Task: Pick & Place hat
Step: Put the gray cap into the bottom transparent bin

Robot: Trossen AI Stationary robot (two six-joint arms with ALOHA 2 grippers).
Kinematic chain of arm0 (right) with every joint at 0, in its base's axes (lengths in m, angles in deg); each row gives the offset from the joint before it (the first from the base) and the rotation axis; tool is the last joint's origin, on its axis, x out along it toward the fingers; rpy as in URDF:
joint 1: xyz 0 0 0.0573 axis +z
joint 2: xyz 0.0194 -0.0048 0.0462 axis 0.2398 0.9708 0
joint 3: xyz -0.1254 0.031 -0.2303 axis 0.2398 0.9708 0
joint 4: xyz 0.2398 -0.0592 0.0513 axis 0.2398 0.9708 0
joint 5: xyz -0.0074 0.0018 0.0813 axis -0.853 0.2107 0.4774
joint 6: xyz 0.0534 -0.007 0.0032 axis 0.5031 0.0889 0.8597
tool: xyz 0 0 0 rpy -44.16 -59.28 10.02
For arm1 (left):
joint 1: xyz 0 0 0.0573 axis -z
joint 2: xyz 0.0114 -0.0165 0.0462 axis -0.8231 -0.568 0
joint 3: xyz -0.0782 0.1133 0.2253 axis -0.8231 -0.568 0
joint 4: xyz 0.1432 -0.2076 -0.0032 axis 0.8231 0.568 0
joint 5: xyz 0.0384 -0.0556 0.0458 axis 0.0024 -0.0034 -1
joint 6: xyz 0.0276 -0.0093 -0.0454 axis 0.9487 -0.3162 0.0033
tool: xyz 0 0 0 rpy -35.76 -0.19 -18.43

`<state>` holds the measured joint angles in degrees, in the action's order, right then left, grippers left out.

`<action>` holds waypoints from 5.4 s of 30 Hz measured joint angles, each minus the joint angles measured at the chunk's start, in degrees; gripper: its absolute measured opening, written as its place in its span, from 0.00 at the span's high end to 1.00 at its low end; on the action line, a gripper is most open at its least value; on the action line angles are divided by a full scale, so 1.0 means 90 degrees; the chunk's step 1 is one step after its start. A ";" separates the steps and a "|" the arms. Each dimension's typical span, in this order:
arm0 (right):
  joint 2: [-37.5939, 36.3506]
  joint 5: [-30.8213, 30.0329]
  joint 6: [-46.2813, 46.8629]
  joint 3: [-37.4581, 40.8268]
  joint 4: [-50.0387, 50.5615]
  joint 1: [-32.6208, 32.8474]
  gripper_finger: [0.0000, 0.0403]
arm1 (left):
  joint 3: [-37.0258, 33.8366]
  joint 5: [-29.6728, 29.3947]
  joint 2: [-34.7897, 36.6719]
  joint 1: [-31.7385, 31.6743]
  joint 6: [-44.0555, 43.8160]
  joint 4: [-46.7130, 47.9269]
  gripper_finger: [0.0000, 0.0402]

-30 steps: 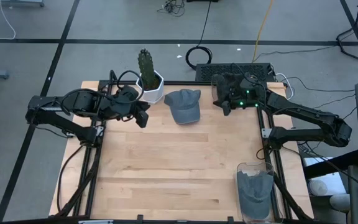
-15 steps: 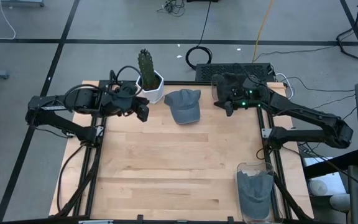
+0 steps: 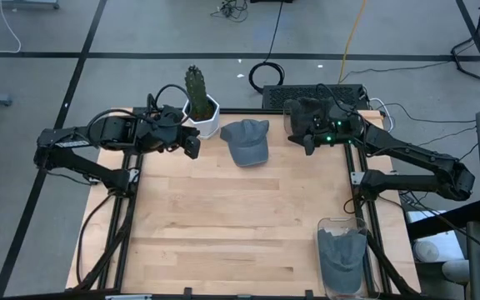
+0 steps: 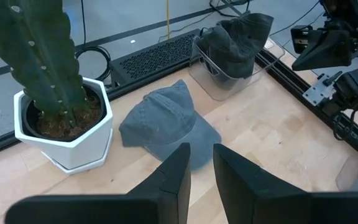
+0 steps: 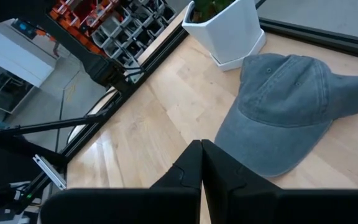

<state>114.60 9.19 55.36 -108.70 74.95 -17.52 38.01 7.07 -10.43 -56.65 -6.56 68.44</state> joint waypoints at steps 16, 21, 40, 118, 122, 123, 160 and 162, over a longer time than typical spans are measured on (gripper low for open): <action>0.0000 -0.0018 0.0527 0.0000 -0.0198 0.0000 1.00 | 0.0000 -0.0019 0.0000 0.0005 0.1546 -0.0559 0.81; 0.0002 -0.0011 0.0518 0.0000 -0.0384 0.0001 1.00 | 0.0000 -0.0017 0.0000 0.0005 0.1503 -0.0590 0.81; 0.1830 -0.0680 0.1842 -0.0335 -0.4297 0.0824 1.00 | 0.0000 0.1139 0.0031 0.0005 0.2326 -0.0517 0.81; 0.6220 -0.2526 -0.0105 -0.4184 0.1098 0.0833 0.62 | 0.0000 0.1321 0.0301 0.0163 0.1130 -0.1416 0.81; 0.6220 -0.2504 -0.0002 -0.3888 0.1053 0.0831 0.61 | 0.0000 0.1324 0.0301 0.0163 0.1130 -0.1416 0.81; 0.6222 -0.2495 0.0080 -0.3818 0.1067 0.0831 0.61 | 0.0000 0.1326 0.0301 0.0165 0.1127 -0.1416 0.81; 0.5059 -0.2179 -0.0672 -0.3495 0.0695 0.1811 0.65 | 0.0000 0.0903 0.0294 0.0136 0.0989 -0.1492 0.81; 0.5154 -0.2181 -0.0525 -0.3492 0.0717 0.1776 0.65 | 0.0000 0.0789 0.0294 0.0131 0.0989 -0.1510 0.81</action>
<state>160.99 -10.44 50.64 -140.13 81.40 -1.54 38.01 14.17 -7.79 -55.47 2.34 54.84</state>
